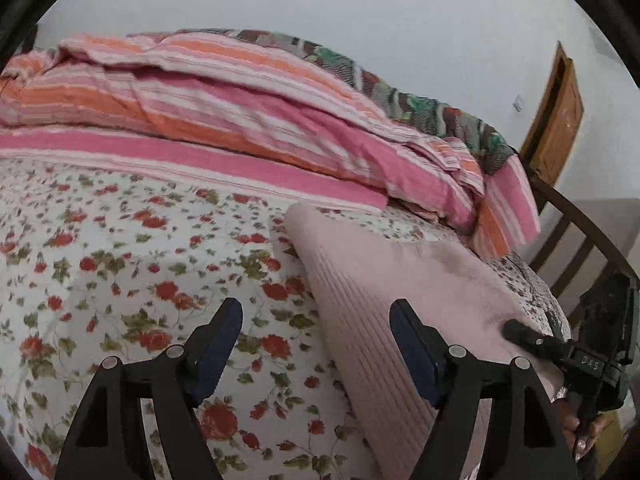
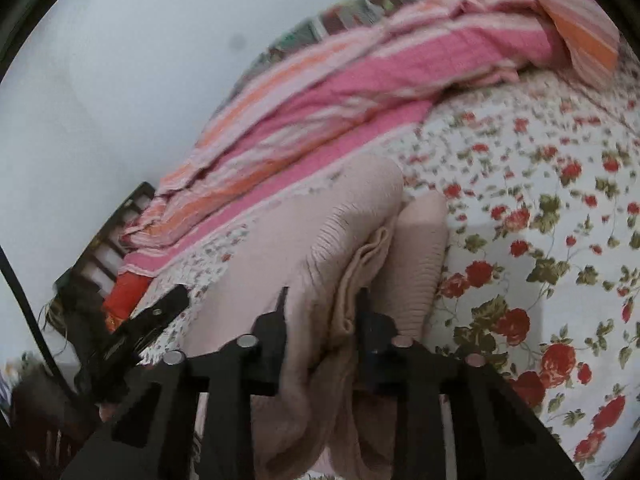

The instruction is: Fold small clothes

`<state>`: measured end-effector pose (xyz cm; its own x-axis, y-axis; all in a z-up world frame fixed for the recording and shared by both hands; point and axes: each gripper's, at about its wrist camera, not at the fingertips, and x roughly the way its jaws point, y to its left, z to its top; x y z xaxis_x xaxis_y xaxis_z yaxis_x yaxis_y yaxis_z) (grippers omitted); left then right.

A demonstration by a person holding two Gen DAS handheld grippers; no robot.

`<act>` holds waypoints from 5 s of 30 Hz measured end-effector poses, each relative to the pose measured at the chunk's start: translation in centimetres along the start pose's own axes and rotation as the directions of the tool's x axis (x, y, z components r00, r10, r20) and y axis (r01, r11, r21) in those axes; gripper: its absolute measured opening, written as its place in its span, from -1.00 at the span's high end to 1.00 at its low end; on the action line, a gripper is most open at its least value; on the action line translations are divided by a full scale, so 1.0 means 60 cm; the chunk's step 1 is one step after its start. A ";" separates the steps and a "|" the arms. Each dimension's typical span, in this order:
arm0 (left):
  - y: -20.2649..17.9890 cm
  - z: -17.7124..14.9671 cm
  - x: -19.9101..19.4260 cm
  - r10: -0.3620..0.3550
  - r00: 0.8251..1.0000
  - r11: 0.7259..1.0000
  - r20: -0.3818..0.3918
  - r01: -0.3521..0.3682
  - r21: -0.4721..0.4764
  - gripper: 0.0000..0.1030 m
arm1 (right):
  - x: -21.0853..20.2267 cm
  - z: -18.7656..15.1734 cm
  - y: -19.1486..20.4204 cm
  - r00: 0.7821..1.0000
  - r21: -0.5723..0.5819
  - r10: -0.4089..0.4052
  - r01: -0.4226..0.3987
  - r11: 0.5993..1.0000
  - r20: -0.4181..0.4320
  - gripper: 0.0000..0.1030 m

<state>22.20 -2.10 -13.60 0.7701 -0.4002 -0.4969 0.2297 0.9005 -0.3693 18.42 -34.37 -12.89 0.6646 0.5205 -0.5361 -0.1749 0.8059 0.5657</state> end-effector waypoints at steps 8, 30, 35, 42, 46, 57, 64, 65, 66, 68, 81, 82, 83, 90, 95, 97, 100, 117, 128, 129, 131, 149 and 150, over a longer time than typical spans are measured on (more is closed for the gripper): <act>0.006 0.000 -0.005 0.025 1.000 1.000 0.018 -0.025 0.012 -0.44 | -0.018 -0.031 -0.019 0.995 -0.057 -0.096 0.097 0.994 0.011 0.50; 0.075 0.043 -0.023 0.023 0.997 0.996 0.067 -0.018 -0.084 -0.44 | 0.092 0.043 -0.073 0.977 0.125 0.043 -0.017 0.992 -0.208 0.01; 0.089 0.047 -0.038 0.024 0.996 0.994 0.085 -0.015 -0.110 -0.44 | 0.083 0.054 -0.065 0.976 0.177 0.078 -0.042 0.983 -0.204 0.29; 0.114 0.050 -0.069 0.029 0.995 0.991 0.099 -0.016 -0.133 -0.44 | 0.023 0.108 0.049 0.994 0.085 0.026 -0.017 0.996 -0.109 0.35; 0.127 0.053 -0.083 0.034 0.997 0.989 0.076 -0.023 -0.147 -0.44 | 0.000 0.139 0.128 0.995 0.013 -0.091 0.092 0.996 -0.049 0.37; 0.180 0.059 -0.121 0.062 0.992 0.973 0.111 -0.036 -0.227 -0.44 | 0.070 0.198 0.261 0.981 -0.053 -0.193 0.193 0.980 0.013 0.38; 0.189 0.057 -0.107 0.110 0.990 0.974 0.085 -0.091 -0.207 -0.44 | 0.198 0.184 0.156 0.979 0.213 0.202 -0.191 0.958 -0.035 0.30; 0.187 0.056 -0.100 0.108 0.992 0.975 0.072 -0.091 -0.203 -0.44 | 0.222 0.173 0.122 0.982 0.237 0.172 -0.150 0.960 -0.075 0.25; 0.185 0.056 -0.094 0.102 0.993 0.976 0.060 -0.088 -0.201 -0.44 | 0.239 0.163 0.093 0.986 0.247 0.127 -0.097 0.964 -0.111 0.23; 0.180 0.056 -0.084 0.091 0.995 0.977 0.045 -0.081 -0.195 -0.44 | 0.252 0.141 0.036 0.988 0.224 -0.058 0.090 0.970 -0.146 0.26; 0.095 0.031 -0.005 0.093 0.994 0.994 -0.055 -0.096 -0.053 -0.44 | 0.167 0.072 0.112 0.992 -0.207 -0.127 0.120 0.971 -0.021 0.18; 0.090 0.027 0.004 0.110 0.991 0.993 -0.073 -0.113 -0.035 -0.44 | 0.175 0.062 0.114 0.987 -0.243 -0.160 0.151 0.958 -0.020 0.18; 0.084 0.021 0.017 0.146 0.984 0.989 -0.102 -0.148 -0.010 -0.45 | 0.191 0.052 0.108 0.975 -0.267 -0.217 0.200 0.943 -0.038 0.19; 0.081 0.010 0.025 0.210 0.968 0.978 -0.137 -0.211 0.013 -0.49 | 0.196 0.053 0.055 0.975 -0.155 -0.179 0.158 0.975 -0.132 0.15; 0.073 0.043 0.022 0.235 0.968 0.972 -0.090 -0.234 0.021 -0.46 | 0.184 0.067 0.078 0.981 -0.194 -0.175 0.156 0.968 -0.084 0.11; 0.074 0.069 0.032 0.225 0.971 0.974 -0.079 -0.224 0.013 -0.46 | 0.186 0.081 0.089 0.981 -0.210 -0.184 0.168 0.963 -0.058 0.11; 0.080 0.099 0.061 0.225 0.970 0.974 -0.096 -0.225 0.007 -0.44 | 0.202 0.103 0.088 0.981 -0.171 -0.180 0.164 0.972 -0.078 0.11; 0.084 0.058 0.121 0.265 0.958 0.964 -0.114 -0.258 0.068 -0.51 | 0.272 0.081 0.094 0.925 -0.310 -0.379 0.354 0.882 -0.019 -0.08; 0.084 0.055 0.119 0.268 0.958 0.963 -0.106 -0.262 0.067 -0.51 | 0.269 0.081 0.086 0.938 -0.283 -0.346 0.324 0.903 -0.030 -0.16; 0.083 0.055 0.119 0.273 0.957 0.961 -0.102 -0.267 0.071 -0.51 | 0.268 0.081 0.086 0.938 -0.285 -0.344 0.322 0.903 -0.029 -0.16; 0.080 0.054 0.119 0.286 0.954 0.957 -0.093 -0.279 0.085 -0.51 | 0.267 0.080 0.086 0.940 -0.284 -0.340 0.319 0.904 -0.028 -0.17; 0.074 0.053 0.114 0.306 0.949 0.949 -0.073 -0.298 0.098 -0.51 | 0.264 0.077 0.082 0.945 -0.258 -0.327 0.310 0.915 -0.026 -0.29; 0.074 0.053 0.114 0.305 0.950 0.950 -0.073 -0.297 0.097 -0.51 | 0.264 0.077 0.082 0.945 -0.256 -0.327 0.310 0.916 -0.026 -0.29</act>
<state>30.36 -0.28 -16.15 0.7577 -0.1181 -0.6418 0.0470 0.9908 -0.1269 31.43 -23.46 -15.70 0.6659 0.2353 -0.7080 -0.1401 0.9715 0.1911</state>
